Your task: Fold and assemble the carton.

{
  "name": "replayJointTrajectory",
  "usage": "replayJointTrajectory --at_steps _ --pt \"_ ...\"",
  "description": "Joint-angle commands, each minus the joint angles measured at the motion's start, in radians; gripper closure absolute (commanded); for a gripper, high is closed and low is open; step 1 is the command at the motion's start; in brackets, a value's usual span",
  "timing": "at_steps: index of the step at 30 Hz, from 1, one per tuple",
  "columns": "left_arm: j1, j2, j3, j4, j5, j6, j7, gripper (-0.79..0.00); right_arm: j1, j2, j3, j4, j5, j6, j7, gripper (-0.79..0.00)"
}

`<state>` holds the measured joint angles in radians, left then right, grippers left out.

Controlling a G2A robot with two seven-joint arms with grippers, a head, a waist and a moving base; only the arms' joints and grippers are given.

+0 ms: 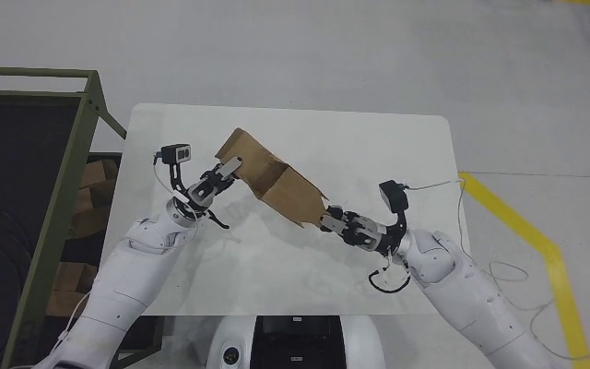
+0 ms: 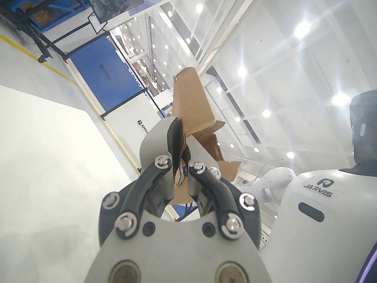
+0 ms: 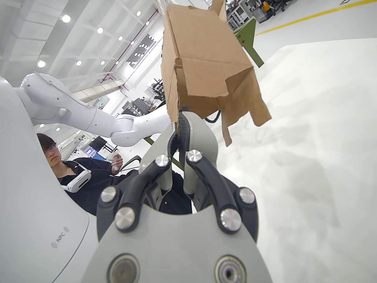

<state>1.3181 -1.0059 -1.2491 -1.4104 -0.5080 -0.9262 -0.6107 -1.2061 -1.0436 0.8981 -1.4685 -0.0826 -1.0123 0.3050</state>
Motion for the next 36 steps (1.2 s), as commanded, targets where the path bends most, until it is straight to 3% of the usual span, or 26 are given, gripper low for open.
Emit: replayJointTrajectory --at_steps 1,11,36 --pt "0.003 -0.001 0.002 -0.001 -0.009 0.004 -0.009 0.000 -0.008 0.004 0.010 -0.003 0.003 0.000 -0.002 0.000" --pt "0.005 -0.003 0.000 -0.004 -0.064 0.012 -0.077 0.000 -0.022 0.012 0.030 -0.001 0.027 0.000 -0.002 0.000" --pt "-0.007 -0.020 0.000 0.003 -0.063 0.037 -0.102 0.000 -0.041 0.013 0.056 -0.015 0.030 0.000 -0.013 0.000"
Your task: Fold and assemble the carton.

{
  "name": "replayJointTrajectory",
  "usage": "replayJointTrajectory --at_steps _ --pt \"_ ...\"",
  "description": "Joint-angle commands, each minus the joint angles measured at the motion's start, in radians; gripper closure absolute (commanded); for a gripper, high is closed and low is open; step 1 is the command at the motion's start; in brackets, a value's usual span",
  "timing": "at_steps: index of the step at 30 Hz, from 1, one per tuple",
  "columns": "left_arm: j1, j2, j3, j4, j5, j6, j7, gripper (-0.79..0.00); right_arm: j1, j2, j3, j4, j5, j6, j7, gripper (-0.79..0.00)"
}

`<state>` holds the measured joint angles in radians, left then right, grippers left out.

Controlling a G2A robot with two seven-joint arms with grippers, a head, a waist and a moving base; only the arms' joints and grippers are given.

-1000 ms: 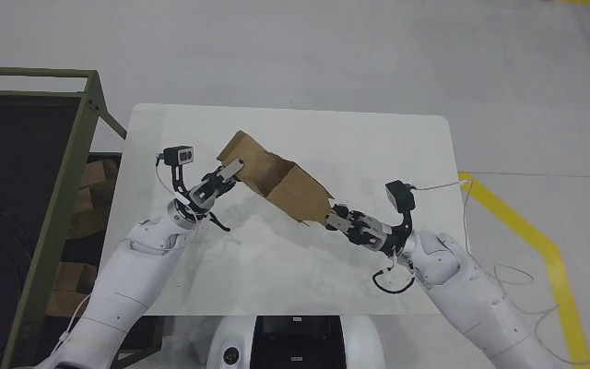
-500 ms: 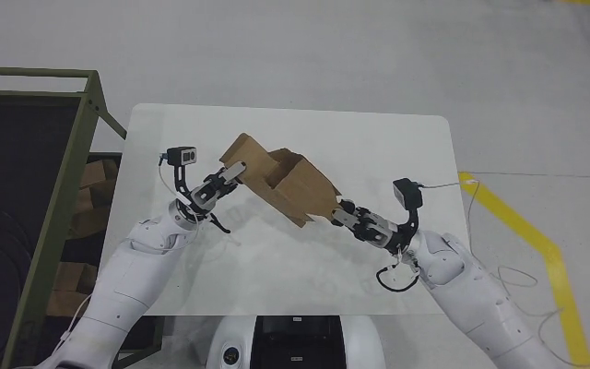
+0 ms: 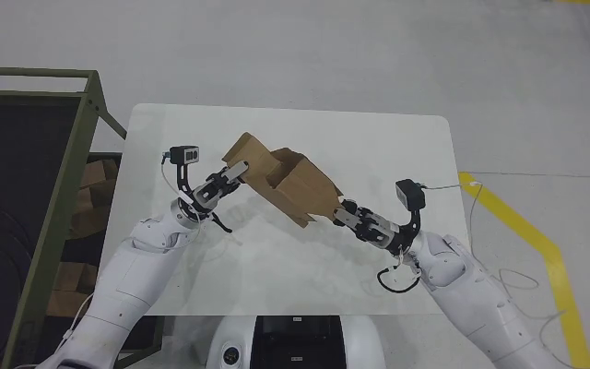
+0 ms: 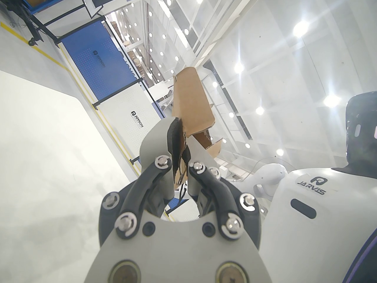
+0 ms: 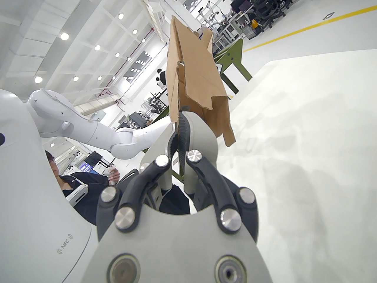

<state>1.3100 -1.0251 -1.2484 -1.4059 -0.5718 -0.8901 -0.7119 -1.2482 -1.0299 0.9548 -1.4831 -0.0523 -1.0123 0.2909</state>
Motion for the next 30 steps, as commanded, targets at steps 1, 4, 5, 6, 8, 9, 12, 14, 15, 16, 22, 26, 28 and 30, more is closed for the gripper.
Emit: replayJointTrajectory --at_steps 1,4,5,6,8,9,12,14,15,16,22,26,28,30 --pt "0.001 -0.001 -0.002 -0.003 0.001 0.000 -0.001 0.000 0.002 -0.001 -0.002 0.000 -0.001 0.000 0.002 0.000" --pt "0.003 -0.002 -0.005 -0.006 0.007 -0.001 0.000 0.000 0.004 -0.002 -0.004 0.001 -0.003 0.000 0.003 0.000" --pt "0.004 -0.003 -0.006 -0.006 0.008 -0.001 0.000 -0.006 0.004 -0.002 -0.005 0.002 -0.004 0.000 0.004 0.000" --pt "0.004 -0.003 -0.006 -0.007 0.008 0.000 0.000 -0.031 0.004 -0.002 -0.005 0.002 -0.005 0.000 0.004 0.000" --pt "0.004 -0.004 -0.007 -0.008 0.007 0.001 -0.001 -0.037 0.004 -0.002 -0.005 0.001 -0.005 0.000 0.004 0.000" --pt "0.005 -0.005 -0.009 -0.008 0.008 0.001 -0.002 -0.043 0.003 -0.002 -0.005 0.001 -0.005 0.000 0.004 0.000" --pt "0.006 -0.006 -0.013 -0.008 0.009 0.002 -0.002 -0.222 0.001 -0.001 -0.001 -0.002 -0.009 0.000 0.003 0.000" --pt "0.008 -0.006 -0.015 -0.008 0.008 0.004 -0.004 -0.326 -0.002 0.000 0.001 -0.007 -0.012 0.000 0.003 0.000" --pt "0.008 -0.007 -0.016 -0.009 0.007 0.005 -0.003 -0.351 -0.003 0.000 0.002 -0.009 -0.014 0.000 0.003 0.000" --pt "0.009 -0.007 -0.018 -0.009 0.008 0.006 -0.004 -0.363 -0.004 0.000 0.003 -0.011 -0.015 0.000 0.002 0.000" --pt "0.010 -0.010 -0.023 -0.006 0.010 0.009 -0.005 -0.388 -0.010 0.003 0.007 -0.022 -0.021 0.000 0.004 0.000" --pt "0.011 -0.010 -0.031 0.001 0.010 0.008 -0.007 -0.462 -0.014 0.007 0.011 -0.031 -0.021 0.000 0.014 0.000" --pt "0.014 -0.010 -0.040 0.002 0.004 0.005 -0.010 -0.536 -0.013 0.011 0.012 -0.036 -0.015 0.000 0.029 0.000" --pt "0.018 -0.008 -0.052 0.001 0.001 0.004 -0.018 -0.690 -0.014 0.015 0.017 -0.039 -0.003 0.000 0.042 0.000"
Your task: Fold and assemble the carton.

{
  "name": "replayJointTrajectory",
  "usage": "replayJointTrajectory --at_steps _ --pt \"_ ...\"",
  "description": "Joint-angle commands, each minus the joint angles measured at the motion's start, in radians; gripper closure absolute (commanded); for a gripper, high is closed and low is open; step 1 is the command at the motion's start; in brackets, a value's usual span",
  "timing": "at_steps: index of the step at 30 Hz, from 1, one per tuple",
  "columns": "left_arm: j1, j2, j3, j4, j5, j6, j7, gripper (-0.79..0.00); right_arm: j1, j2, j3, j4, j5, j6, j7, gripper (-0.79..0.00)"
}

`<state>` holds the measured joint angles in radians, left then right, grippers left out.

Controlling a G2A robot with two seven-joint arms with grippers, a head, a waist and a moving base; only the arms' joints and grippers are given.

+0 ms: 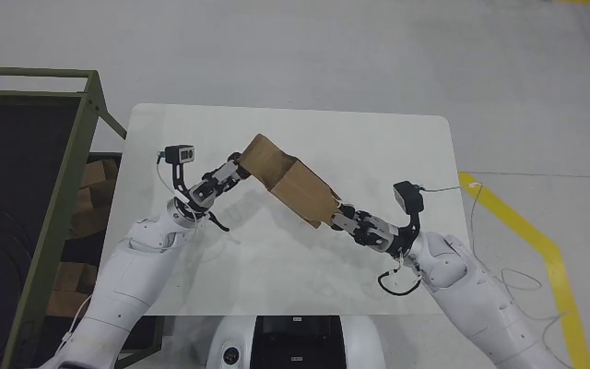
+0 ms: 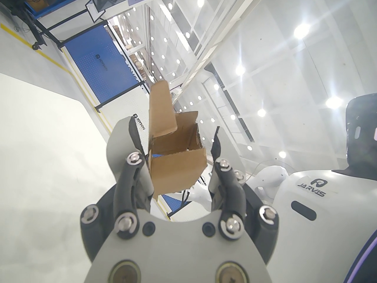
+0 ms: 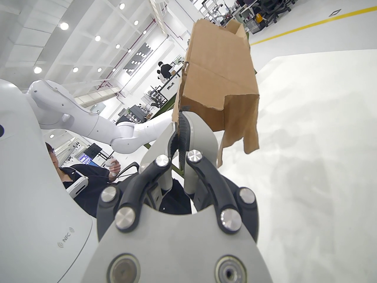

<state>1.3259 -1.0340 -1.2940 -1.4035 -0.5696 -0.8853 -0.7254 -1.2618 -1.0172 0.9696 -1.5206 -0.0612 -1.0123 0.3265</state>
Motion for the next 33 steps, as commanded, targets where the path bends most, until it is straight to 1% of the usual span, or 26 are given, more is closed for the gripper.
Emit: replayJointTrajectory --at_steps 1,4,8,16,19,21,24,27,33 --pt "0.005 0.002 -0.013 -0.003 0.001 -0.003 -0.011 -0.779 -0.001 0.004 0.006 -0.004 0.012 0.000 0.014 0.000" --pt "0.015 0.007 -0.039 -0.013 0.002 -0.006 -0.031 -0.785 -0.005 0.011 0.017 -0.013 0.031 0.000 0.043 0.000" --pt "0.030 0.016 -0.075 -0.032 -0.007 -0.006 -0.073 -0.785 -0.003 0.024 0.024 -0.030 0.083 0.000 0.129 0.000" --pt "0.046 0.031 -0.128 -0.050 -0.108 0.006 -0.201 -0.785 -0.011 0.051 0.069 -0.054 0.272 0.000 0.365 0.000" --pt "0.051 0.036 -0.131 -0.072 -0.174 0.048 -0.257 -0.785 -0.008 0.055 0.077 -0.057 0.347 0.000 0.481 0.000" --pt "0.055 0.042 -0.138 -0.088 -0.188 0.076 -0.285 -0.785 0.000 0.060 0.063 -0.061 0.348 0.000 0.481 0.000" --pt "0.063 0.051 -0.142 -0.120 -0.166 0.105 -0.314 -0.785 0.018 0.070 0.034 -0.068 0.324 0.000 0.481 0.000" --pt "0.075 0.063 -0.139 -0.172 -0.141 0.136 -0.346 -0.785 0.038 0.081 0.007 -0.068 0.306 0.000 0.481 0.000" --pt "0.105 0.096 -0.133 -0.239 -0.074 0.153 -0.363 -0.785 0.073 0.101 -0.039 -0.069 0.302 0.000 0.481 0.000"
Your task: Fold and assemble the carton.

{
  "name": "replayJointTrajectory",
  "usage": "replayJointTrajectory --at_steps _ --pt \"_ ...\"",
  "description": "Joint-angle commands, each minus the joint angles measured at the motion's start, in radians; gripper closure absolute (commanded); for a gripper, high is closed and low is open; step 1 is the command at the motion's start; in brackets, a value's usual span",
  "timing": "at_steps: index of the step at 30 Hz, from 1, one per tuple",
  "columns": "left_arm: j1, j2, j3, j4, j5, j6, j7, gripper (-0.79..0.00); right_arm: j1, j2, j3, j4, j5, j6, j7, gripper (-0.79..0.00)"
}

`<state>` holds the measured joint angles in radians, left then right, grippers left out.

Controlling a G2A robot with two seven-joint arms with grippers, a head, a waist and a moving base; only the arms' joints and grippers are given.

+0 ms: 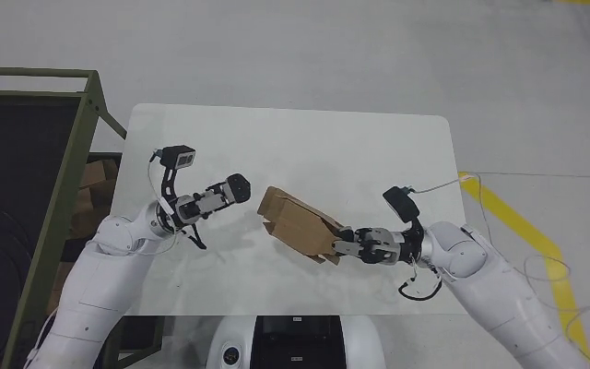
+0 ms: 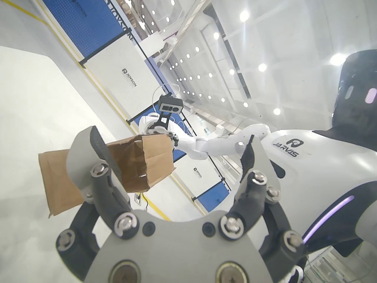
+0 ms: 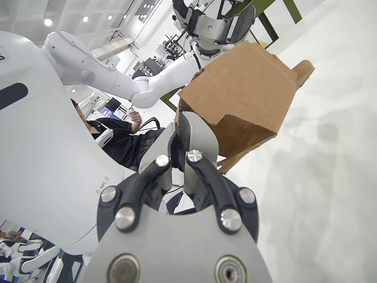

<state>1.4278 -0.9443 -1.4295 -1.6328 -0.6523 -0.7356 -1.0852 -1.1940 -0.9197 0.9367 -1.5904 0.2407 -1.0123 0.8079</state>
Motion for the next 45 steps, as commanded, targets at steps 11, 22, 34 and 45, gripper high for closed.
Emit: replayJointTrajectory --at_steps 11,22,34,45 --pt "0.012 0.092 0.059 -0.058 0.133 -0.030 0.030 -0.785 0.064 0.041 -0.087 -0.015 0.029 0.000 0.000 0.000" --pt "0.014 0.170 0.144 -0.046 0.200 -0.144 0.145 -0.785 0.111 0.070 -0.136 0.009 0.094 0.000 0.000 0.000" --pt "0.014 0.170 0.144 -0.046 0.200 -0.144 0.145 -0.785 0.111 0.070 -0.136 0.009 0.094 0.000 0.000 0.000" --pt "-0.010 0.175 0.165 -0.071 0.230 -0.147 0.148 -0.785 0.099 0.060 -0.140 -0.013 0.055 0.036 -0.027 0.000"
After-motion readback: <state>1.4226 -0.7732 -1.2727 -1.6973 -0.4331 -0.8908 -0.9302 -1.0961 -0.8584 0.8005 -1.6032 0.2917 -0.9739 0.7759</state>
